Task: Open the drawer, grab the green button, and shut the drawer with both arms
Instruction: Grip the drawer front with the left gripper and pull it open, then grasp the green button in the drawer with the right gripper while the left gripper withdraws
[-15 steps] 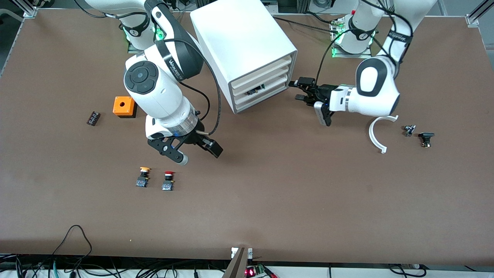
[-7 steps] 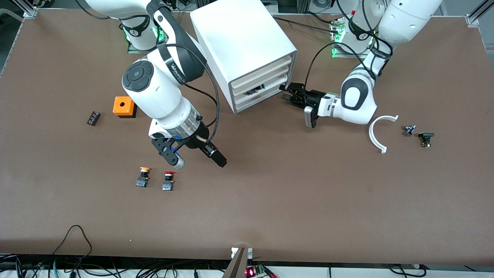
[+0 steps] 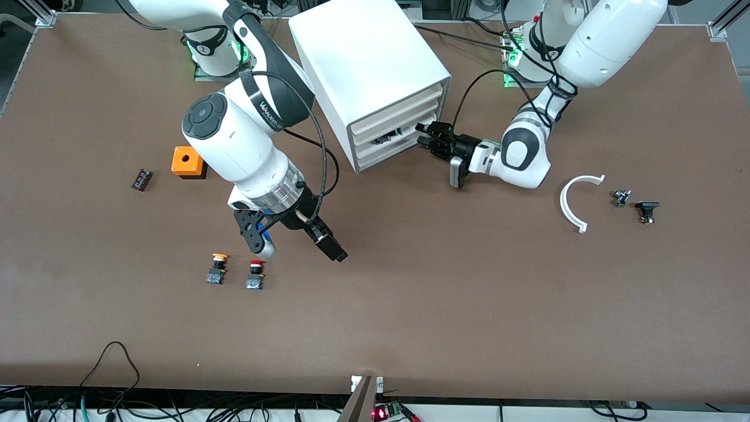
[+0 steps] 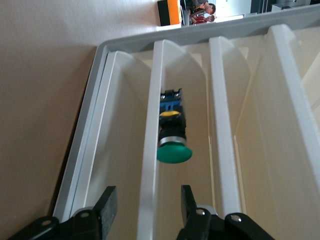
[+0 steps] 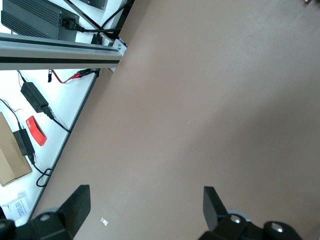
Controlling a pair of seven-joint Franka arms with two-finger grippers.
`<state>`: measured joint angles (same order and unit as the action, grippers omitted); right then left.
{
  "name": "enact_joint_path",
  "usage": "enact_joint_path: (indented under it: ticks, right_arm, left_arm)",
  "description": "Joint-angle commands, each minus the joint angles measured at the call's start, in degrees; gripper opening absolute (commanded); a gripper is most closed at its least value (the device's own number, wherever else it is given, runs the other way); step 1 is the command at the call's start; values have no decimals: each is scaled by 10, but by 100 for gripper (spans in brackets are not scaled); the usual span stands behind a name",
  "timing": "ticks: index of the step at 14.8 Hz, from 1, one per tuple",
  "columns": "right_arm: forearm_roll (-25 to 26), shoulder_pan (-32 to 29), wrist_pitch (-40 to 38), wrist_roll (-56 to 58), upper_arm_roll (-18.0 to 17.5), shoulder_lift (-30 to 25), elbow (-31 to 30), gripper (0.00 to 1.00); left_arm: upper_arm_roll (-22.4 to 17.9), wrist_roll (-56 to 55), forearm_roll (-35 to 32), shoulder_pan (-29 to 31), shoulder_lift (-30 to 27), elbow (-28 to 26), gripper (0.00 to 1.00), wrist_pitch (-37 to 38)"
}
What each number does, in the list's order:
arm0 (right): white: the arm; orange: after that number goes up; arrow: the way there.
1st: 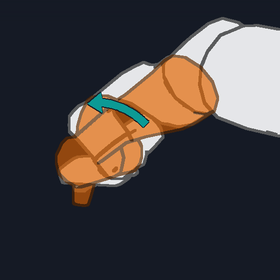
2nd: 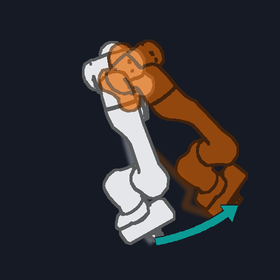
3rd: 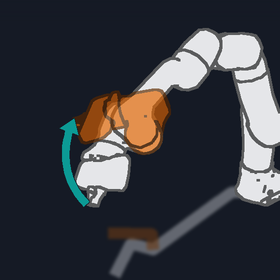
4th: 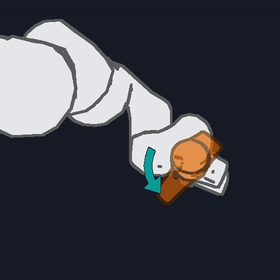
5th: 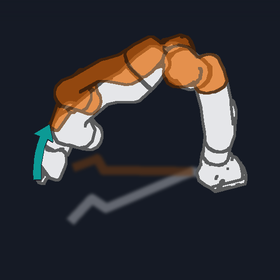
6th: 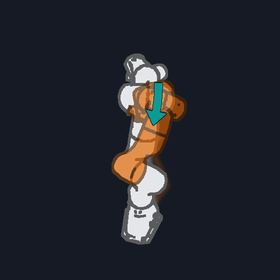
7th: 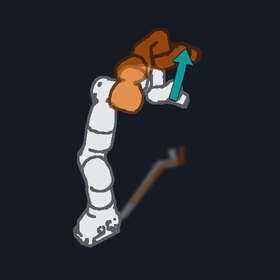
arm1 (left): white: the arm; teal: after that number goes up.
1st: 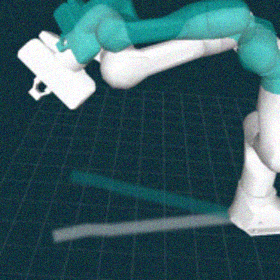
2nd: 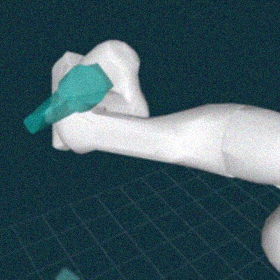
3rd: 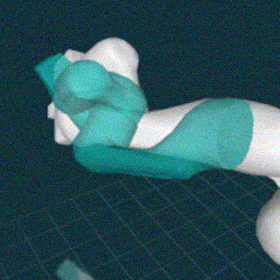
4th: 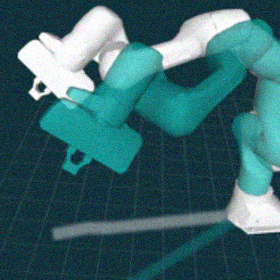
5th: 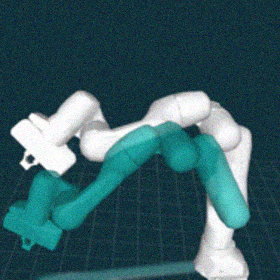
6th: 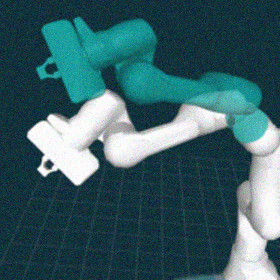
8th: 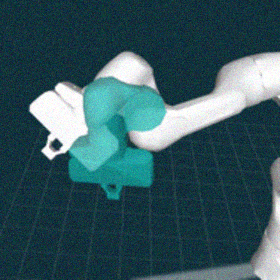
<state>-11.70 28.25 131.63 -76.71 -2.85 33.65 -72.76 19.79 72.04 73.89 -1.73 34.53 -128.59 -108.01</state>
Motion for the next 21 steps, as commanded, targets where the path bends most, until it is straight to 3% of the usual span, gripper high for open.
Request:
enact_joint_path:
  ticks: [1,3,4,10,15,18,21]
  right_arm:
    - [-12,4,4,-12,2,12,19,100]
    - [-12,4,4,-11,3,12,20,100]
    - [-12,5,6,-11,2,13,20,100]
    - [-12,8,12,-12,2,13,20,100]
    - [-12,15,11,-21,2,12,21,100]
    - [-11,34,8,-45,3,13,25,100]
    - [-4,65,-12,-78,6,13,24,100]
  left_arm:
    - [13,35,29,1,7,-5,43,-2]
    - [14,40,34,1,8,-7,2,-2]
    - [14,36,34,1,9,-7,0,-2]
    - [7,-4,32,10,12,6,0,-2]
    - [-62,-79,-2,1,38,102,0,-2]
    - [-82,-114,-41,9,51,151,0,-2]
    - [-84,-141,-43,10,51,163,0,-2]
